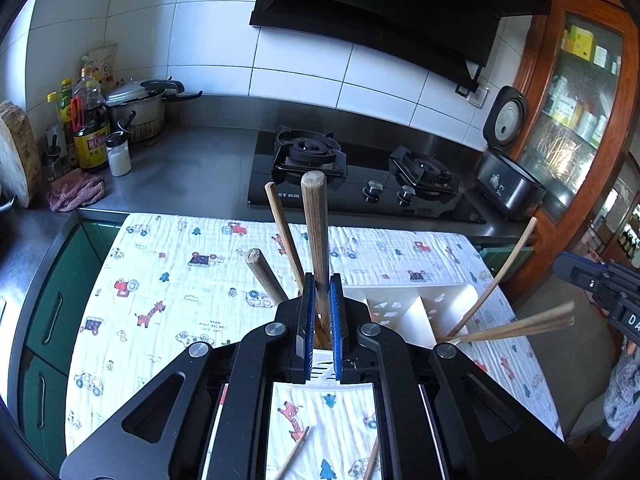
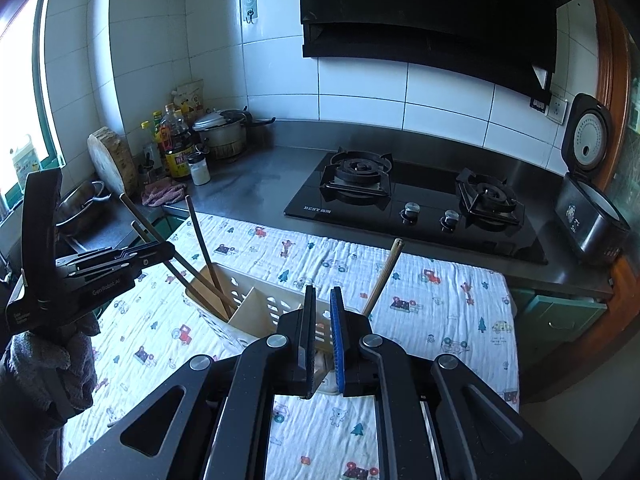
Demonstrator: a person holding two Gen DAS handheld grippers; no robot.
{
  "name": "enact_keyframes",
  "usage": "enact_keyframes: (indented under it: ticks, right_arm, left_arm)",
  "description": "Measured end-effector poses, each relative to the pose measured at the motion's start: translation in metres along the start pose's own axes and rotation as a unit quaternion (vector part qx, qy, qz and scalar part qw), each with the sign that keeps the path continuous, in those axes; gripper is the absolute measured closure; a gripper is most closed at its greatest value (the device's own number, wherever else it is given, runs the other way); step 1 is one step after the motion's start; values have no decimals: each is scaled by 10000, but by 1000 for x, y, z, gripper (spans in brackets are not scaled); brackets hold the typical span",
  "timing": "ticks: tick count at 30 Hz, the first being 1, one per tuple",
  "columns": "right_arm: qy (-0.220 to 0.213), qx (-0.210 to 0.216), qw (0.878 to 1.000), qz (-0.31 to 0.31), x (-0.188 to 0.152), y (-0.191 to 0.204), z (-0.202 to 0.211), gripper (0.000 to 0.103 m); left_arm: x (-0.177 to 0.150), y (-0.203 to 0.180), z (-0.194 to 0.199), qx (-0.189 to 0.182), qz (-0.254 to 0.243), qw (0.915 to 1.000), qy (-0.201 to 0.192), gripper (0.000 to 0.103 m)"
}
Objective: Organize utensils
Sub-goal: 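Open both grippers to release the chopsticks into the caddy, then move both grippers back from the caddy to the loose chopsticks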
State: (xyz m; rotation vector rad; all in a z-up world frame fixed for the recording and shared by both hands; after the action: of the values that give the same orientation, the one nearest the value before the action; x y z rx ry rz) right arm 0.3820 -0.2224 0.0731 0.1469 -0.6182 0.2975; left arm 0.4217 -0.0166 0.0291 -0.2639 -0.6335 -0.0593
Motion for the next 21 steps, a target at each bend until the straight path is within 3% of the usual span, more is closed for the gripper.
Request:
enact_keyframes:
  ticks: [4, 11, 13, 17, 21]
  right_arm:
    - [-96, -27, 9999, -37, -1, -1, 10, 84]
    - [-430, -59, 9991, -25, -11, 3, 46, 67]
    - [-546, -52, 9985, -17, -18, 6, 58, 61]
    - [-743, -36, 9972, -26, -36, 14, 74, 45]
    - [-798, -38, 9968, 2, -62, 23, 80, 33]
  left_arm:
    - [-2, -2, 6, -14, -16, 10000, -51, 87]
    - [-11, -3, 32, -69, -47, 9997, -231, 83]
    - [-17, -2, 43, -47, -31, 9995, -327, 74]
    - [-36, 1, 66, -37, -20, 9988, -497, 66]
    - [-64, 4, 87, -20, -73, 9979, -645, 49]
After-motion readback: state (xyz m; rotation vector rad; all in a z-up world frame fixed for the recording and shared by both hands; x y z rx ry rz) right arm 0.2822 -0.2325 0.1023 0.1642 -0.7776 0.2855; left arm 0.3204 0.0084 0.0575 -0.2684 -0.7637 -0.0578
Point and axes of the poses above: each gripper's, at about its wrist camera, not at the fingertips, and z roughly against the way its jaws point, y to its left, x to its top, the point moved 5 cm from there along -z, roughly the way its jaws point, and after that the axes turned 14 degrees about y, right-handed, at the moved point
